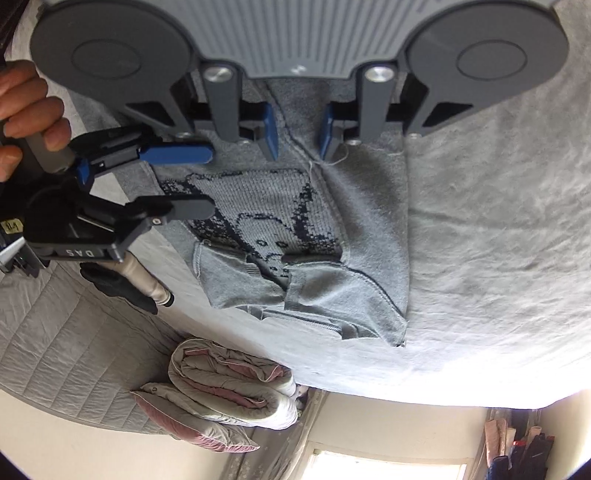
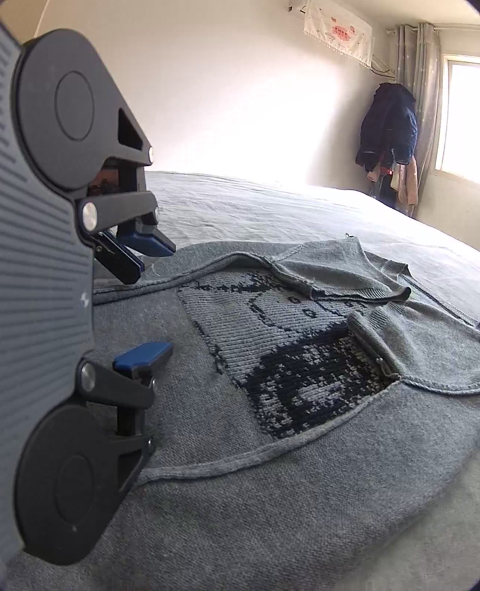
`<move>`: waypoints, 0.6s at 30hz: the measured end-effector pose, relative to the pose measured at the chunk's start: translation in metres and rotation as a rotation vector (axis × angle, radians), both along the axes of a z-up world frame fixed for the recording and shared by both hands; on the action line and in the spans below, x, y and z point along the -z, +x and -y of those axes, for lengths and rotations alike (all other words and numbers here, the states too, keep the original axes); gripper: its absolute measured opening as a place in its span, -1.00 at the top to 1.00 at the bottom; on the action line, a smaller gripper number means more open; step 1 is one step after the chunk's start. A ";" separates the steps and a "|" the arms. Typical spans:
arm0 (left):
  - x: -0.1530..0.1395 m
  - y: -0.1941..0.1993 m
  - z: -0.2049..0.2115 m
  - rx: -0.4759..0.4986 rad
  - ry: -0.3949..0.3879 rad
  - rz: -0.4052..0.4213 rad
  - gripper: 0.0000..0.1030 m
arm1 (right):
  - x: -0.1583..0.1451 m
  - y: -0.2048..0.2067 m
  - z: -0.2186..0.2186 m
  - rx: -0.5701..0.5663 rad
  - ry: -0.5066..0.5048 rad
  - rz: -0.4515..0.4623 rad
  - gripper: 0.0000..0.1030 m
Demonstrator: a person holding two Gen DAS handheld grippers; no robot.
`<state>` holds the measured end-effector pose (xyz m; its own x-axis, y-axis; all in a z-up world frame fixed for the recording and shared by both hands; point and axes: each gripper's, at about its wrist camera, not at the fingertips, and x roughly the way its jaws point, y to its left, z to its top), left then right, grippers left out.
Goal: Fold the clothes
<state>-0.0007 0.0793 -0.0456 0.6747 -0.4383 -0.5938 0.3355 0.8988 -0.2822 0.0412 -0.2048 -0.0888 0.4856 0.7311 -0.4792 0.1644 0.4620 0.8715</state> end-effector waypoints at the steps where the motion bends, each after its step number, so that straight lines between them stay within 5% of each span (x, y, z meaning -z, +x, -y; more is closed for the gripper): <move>1: -0.001 0.002 -0.001 0.004 -0.003 0.010 0.54 | 0.001 0.008 0.000 0.013 0.005 -0.008 -0.10; 9: 0.001 0.029 -0.005 -0.041 -0.042 -0.016 0.54 | -0.002 0.076 -0.021 0.143 0.016 -0.013 0.13; 12: 0.004 0.037 -0.006 -0.062 -0.057 -0.037 0.54 | -0.007 0.091 -0.035 0.169 -0.021 -0.012 0.45; 14: 0.005 0.043 -0.007 -0.068 -0.073 -0.052 0.54 | -0.011 0.099 -0.036 0.168 -0.085 -0.014 0.92; 18: 0.007 0.052 -0.005 -0.046 -0.117 -0.080 0.54 | -0.043 0.092 -0.041 0.154 -0.285 0.179 0.91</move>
<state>0.0512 0.0842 -0.0528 0.6484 -0.4775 -0.5930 0.2670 0.8720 -0.4103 0.1335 -0.1641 -0.0460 0.6739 0.4924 -0.5508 0.1076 0.6722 0.7325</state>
